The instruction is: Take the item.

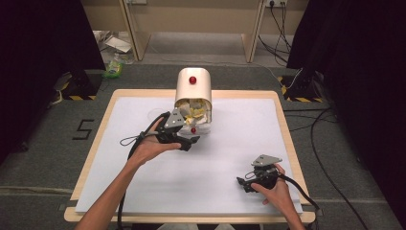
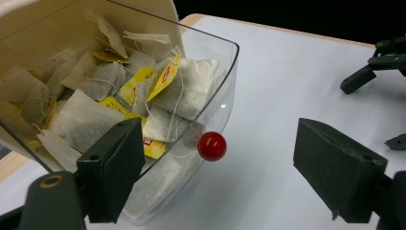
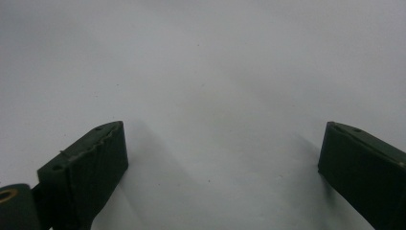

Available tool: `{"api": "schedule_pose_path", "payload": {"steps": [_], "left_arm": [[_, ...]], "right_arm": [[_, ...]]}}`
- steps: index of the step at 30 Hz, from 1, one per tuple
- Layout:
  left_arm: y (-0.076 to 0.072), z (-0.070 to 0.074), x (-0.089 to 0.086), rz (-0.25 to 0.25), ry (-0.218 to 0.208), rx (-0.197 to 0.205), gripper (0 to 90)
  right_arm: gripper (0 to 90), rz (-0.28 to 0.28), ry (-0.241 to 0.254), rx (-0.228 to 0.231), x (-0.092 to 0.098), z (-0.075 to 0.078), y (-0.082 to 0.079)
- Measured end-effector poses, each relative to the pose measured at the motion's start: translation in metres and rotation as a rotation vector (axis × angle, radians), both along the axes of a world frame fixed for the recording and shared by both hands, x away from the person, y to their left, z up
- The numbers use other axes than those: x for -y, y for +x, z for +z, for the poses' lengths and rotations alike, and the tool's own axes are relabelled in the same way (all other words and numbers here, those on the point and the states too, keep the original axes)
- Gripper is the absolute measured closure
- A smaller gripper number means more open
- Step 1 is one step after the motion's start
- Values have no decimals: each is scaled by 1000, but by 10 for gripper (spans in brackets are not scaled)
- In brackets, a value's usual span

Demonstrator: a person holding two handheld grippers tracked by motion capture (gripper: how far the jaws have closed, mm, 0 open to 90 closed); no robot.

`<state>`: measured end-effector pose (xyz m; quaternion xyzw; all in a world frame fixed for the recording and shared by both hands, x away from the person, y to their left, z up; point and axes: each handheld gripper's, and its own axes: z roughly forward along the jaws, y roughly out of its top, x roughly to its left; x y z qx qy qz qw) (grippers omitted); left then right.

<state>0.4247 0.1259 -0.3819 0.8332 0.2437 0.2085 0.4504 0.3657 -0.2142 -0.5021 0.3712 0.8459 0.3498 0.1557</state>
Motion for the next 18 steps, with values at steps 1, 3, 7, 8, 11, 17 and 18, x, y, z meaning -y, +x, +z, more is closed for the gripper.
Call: {"api": "schedule_pose_path", "payload": {"steps": [1, 3, 7, 8, 11, 17, 18], "left_arm": [[-1, -1, 0, 3, -7, 0, 181], [-6, -2, 0, 0, -8, -2, 182], [-9, -3, 0, 0, -7, -2, 186], [-10, -3, 0, 0, -8, -3, 187], [-12, -4, 0, 5, -11, -3, 192], [-18, -7, 1, 7, -3, -1, 193], [-20, -7, 2, 7, 0, -2, 193]], "right_arm": [[37, 0, 0, 0, 0, 0, 0], [37, 1, 0, 2, 0, 0, 0], [37, 1, -1, 2, 0, 0, 0], [37, 2, -1, 2, 0, 0, 0], [37, 3, -1, 3, 0, 0, 0], [37, 3, -1, 3, 0, 0, 0], [37, 3, -1, 3, 0, 0, 0]]}}
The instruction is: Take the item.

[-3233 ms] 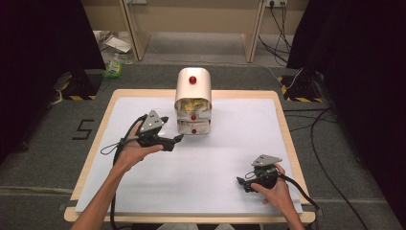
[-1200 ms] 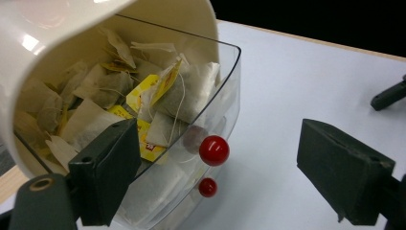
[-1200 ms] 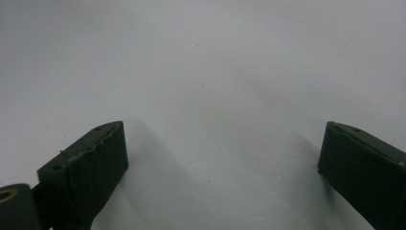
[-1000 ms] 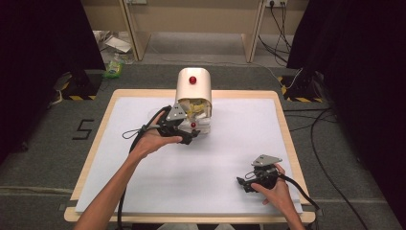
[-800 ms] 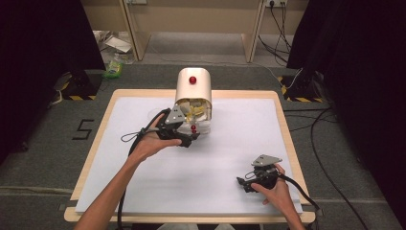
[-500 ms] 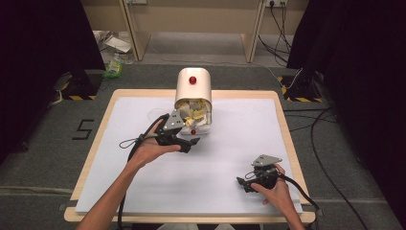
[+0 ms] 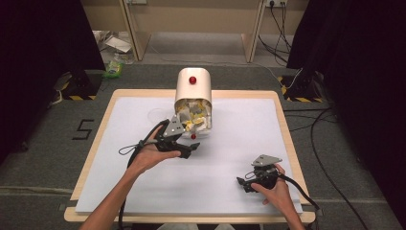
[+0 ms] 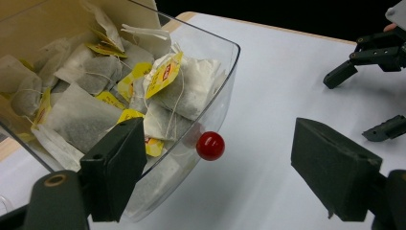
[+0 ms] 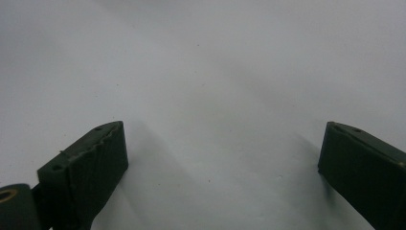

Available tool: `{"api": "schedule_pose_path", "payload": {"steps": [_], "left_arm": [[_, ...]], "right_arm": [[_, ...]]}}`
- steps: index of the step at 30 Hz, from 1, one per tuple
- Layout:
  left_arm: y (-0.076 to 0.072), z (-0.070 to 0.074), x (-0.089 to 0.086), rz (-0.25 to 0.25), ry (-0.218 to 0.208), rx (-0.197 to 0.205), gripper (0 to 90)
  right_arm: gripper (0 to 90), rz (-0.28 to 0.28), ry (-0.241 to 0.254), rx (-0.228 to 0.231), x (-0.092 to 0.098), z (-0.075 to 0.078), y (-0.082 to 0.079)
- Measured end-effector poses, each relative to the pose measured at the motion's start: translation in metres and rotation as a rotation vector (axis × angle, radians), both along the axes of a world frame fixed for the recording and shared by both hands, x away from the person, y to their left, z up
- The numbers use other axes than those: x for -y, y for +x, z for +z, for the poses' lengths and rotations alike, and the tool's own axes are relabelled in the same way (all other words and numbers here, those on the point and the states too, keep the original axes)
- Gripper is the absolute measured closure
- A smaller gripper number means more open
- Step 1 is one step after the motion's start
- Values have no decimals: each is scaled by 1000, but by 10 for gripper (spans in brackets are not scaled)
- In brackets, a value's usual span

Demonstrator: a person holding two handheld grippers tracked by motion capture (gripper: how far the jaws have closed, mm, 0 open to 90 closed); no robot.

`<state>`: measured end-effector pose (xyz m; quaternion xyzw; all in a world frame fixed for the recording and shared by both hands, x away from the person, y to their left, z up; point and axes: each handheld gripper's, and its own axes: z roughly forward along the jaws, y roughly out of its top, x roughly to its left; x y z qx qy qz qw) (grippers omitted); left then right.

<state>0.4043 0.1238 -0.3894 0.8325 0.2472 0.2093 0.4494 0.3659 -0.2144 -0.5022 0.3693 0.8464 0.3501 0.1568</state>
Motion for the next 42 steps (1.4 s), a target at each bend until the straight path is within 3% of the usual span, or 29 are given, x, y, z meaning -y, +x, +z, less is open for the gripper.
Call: {"api": "schedule_pose_path", "payload": {"steps": [13, 22, 27, 36, 42], "left_arm": [[-8, -4, 0, -8, 9, -13, 195], [-8, -5, 0, -2, -11, -29, 197], [-8, -4, 1, 4, -18, -16, 192], [0, 18, 1, 27, -95, 20, 188], [9, 30, 5, 39, -110, 25, 204]], "right_arm": [[37, -3, 1, -3, 0, 0, 0], [37, -2, 0, -2, 0, 0, 0], [37, -1, 0, -2, 0, 0, 0], [37, -2, 0, 0, 0, 0, 0], [37, -2, 1, 0, 0, 0, 0]]}}
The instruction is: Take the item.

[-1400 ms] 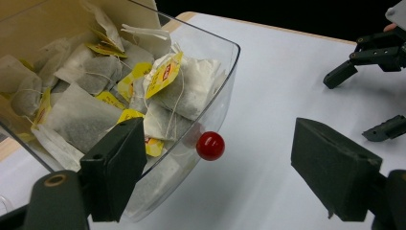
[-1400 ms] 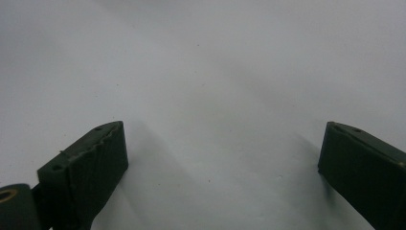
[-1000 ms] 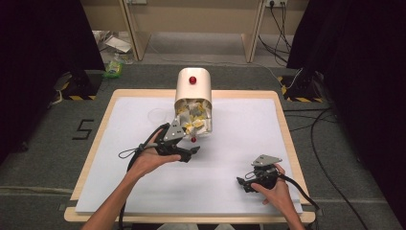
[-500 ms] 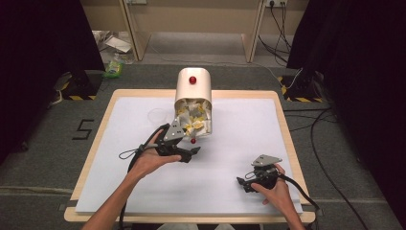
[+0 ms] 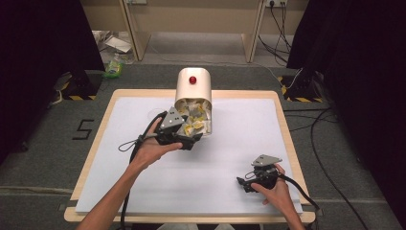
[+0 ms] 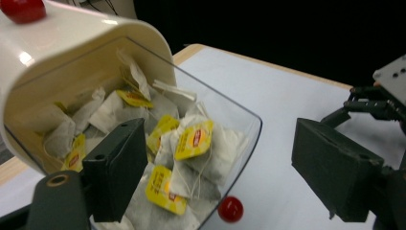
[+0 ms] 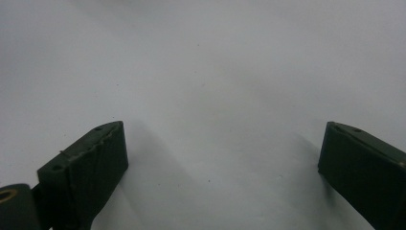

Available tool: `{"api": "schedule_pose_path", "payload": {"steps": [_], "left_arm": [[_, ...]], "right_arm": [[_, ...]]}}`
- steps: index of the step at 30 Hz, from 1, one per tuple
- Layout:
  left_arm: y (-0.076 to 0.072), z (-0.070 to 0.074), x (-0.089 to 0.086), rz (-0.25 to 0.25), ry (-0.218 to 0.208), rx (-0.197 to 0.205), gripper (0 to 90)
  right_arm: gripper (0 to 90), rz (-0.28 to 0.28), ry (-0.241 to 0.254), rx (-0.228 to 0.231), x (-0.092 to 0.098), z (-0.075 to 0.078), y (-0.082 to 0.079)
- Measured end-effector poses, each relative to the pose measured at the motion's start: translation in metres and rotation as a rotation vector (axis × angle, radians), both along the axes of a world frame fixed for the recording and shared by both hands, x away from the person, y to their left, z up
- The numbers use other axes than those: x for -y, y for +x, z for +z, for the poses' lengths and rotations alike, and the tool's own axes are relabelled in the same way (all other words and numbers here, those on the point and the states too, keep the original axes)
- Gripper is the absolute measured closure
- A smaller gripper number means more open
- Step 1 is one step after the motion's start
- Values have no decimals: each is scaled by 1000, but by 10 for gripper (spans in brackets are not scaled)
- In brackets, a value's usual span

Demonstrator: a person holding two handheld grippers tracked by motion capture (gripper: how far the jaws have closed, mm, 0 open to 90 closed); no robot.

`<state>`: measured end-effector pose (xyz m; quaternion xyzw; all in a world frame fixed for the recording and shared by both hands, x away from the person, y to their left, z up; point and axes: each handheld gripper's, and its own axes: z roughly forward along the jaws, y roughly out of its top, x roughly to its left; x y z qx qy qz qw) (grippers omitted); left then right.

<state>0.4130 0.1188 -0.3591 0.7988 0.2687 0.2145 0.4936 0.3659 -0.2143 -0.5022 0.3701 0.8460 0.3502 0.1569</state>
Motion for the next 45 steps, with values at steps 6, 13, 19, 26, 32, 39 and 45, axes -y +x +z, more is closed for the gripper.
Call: {"api": "schedule_pose_path", "payload": {"steps": [6, 13, 19, 26, 32, 39, 45], "left_arm": [[13, 2, 11, 19, 20, -33, 261], [22, -2, 16, 31, 18, -67, 373], [28, -6, 16, 38, 20, -97, 452], [29, -11, 18, 37, 43, -111, 512], [32, -14, 18, 47, 51, -123, 567], [33, -16, 20, 48, 47, -133, 592], [32, -15, 23, 49, 30, -139, 580]], "right_arm": [[37, 2, -1, 1, 0, 0, 0], [37, 2, -2, 2, 0, 0, 0], [37, 2, -2, 2, 0, 0, 0], [37, 2, -2, 2, 0, 0, 0], [37, 2, -2, 2, 0, 0, 0], [37, 2, -2, 2, 0, 0, 0], [37, 2, -2, 2, 0, 0, 0]]}}
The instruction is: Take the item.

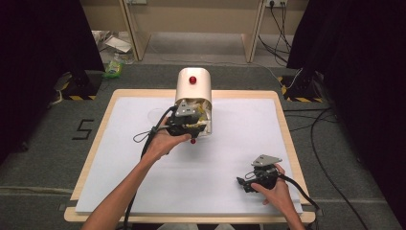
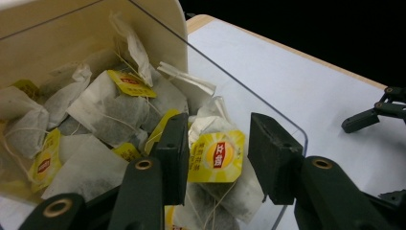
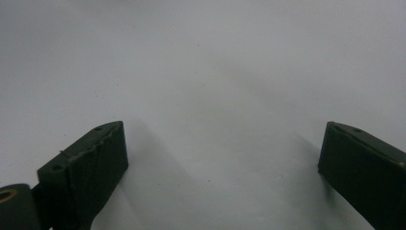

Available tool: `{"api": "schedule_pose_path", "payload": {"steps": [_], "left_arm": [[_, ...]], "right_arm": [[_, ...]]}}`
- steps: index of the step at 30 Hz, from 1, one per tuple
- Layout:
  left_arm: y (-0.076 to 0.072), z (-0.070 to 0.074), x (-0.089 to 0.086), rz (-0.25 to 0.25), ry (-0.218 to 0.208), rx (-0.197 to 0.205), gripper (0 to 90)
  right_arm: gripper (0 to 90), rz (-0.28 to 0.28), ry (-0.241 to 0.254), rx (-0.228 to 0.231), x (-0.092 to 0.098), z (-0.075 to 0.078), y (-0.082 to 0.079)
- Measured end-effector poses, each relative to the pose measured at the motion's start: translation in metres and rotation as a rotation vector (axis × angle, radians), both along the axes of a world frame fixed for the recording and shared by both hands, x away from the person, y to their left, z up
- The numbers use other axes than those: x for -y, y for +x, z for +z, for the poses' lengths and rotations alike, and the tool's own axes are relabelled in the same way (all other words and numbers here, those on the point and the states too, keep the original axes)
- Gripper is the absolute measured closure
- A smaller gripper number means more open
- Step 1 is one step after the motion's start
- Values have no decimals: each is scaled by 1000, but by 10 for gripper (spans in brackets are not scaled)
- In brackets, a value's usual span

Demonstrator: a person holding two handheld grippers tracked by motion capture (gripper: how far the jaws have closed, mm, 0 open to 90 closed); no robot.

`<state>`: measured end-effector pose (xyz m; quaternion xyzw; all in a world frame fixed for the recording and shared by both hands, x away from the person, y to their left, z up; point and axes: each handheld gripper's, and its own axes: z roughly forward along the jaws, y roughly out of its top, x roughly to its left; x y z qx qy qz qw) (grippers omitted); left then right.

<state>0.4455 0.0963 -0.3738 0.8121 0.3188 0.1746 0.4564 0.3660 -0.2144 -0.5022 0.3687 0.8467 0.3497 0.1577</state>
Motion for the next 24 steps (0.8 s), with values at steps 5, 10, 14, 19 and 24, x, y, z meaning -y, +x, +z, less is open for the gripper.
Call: {"api": "schedule_pose_path", "payload": {"steps": [5, 10, 14, 19, 24], "left_arm": [[1, 0, 4, 1, -12, -24, 517], [4, -2, 6, 15, -3, -41, 487], [5, -5, 7, 13, 10, -55, 511], [6, -6, 6, 27, 31, -57, 607], [6, -1, -1, 36, 16, -20, 822]], "right_arm": [[37, 0, 0, 0, 0, 0, 0], [37, 0, 0, 0, 0, 0, 0], [37, 1, -1, 0, 0, 0, 0], [37, 1, -1, 0, 0, 0, 0], [37, 1, -1, 0, 0, 0, 0]]}}
